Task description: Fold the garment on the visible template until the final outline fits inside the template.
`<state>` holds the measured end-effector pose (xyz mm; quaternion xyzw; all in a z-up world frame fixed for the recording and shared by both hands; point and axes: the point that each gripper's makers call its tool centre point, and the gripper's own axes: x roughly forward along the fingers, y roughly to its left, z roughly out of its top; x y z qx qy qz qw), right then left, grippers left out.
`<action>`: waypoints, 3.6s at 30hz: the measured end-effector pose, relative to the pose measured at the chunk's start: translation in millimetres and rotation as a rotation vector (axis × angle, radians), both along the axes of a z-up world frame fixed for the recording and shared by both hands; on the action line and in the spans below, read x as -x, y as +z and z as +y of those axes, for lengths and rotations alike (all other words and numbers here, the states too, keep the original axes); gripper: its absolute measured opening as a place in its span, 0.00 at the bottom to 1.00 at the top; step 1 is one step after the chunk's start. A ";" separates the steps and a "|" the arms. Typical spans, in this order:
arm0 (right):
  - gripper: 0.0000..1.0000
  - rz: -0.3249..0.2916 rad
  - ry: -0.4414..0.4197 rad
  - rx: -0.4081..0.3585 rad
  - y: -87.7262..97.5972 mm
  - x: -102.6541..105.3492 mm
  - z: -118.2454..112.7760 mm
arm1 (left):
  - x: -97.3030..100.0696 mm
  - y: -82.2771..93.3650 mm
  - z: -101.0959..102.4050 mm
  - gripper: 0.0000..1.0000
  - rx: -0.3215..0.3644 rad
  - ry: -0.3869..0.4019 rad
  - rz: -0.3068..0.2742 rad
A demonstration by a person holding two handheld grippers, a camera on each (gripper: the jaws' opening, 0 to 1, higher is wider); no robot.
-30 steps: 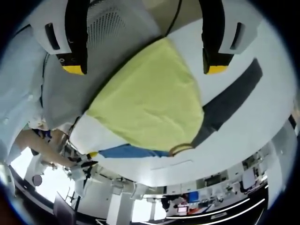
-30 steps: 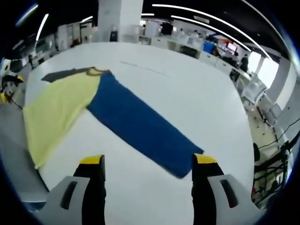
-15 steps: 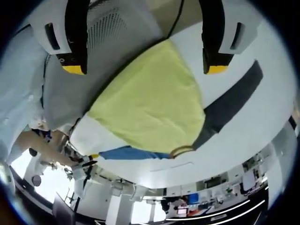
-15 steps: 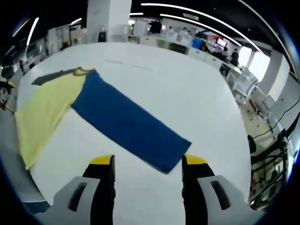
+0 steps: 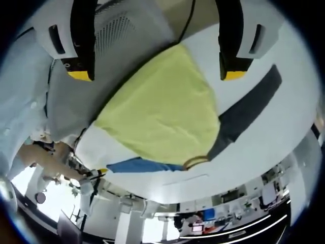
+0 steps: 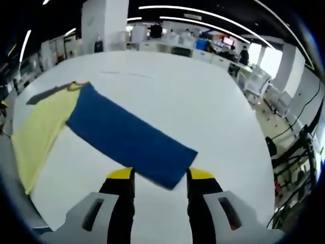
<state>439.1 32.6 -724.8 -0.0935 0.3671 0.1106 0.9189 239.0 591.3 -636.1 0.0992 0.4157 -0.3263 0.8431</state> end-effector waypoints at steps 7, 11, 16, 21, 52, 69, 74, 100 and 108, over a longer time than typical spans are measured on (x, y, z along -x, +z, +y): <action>0.33 0.032 -0.019 -0.011 -13.4 6.2 -3.2 | 4.5 -0.8 0.4 0.99 -0.005 0.006 0.008; 0.29 0.027 -0.048 -0.016 -12.8 8.5 -5.3 | 4.1 1.1 -0.1 0.98 -0.003 0.006 0.004; 0.26 0.030 -0.088 -0.017 -20.3 3.1 -16.6 | 3.7 1.0 -0.1 0.98 -0.003 0.007 0.005; 0.23 0.042 -0.127 -0.027 -31.6 -9.9 -30.6 | 3.6 -1.0 0.6 0.98 -0.004 0.005 0.011; 0.16 0.086 -0.163 -0.052 -51.8 -18.9 -42.3 | 2.2 0.0 1.0 0.99 0.009 0.016 0.025; 0.03 0.110 -0.143 -0.073 -41.4 -2.5 -12.3 | 2.5 5.1 8.4 0.99 0.014 0.037 -0.001; 0.03 0.117 -0.136 -0.064 -41.4 -0.4 -10.2 | 8.1 4.8 10.0 1.00 0.020 0.035 0.008; 0.02 0.120 -0.172 0.047 -30.5 5.0 -9.5 | 10.5 1.7 28.3 1.00 0.039 0.098 -0.021; 0.02 0.093 -0.176 0.052 -21.5 2.2 -17.0 | 10.7 3.3 27.5 1.00 0.042 0.092 -0.033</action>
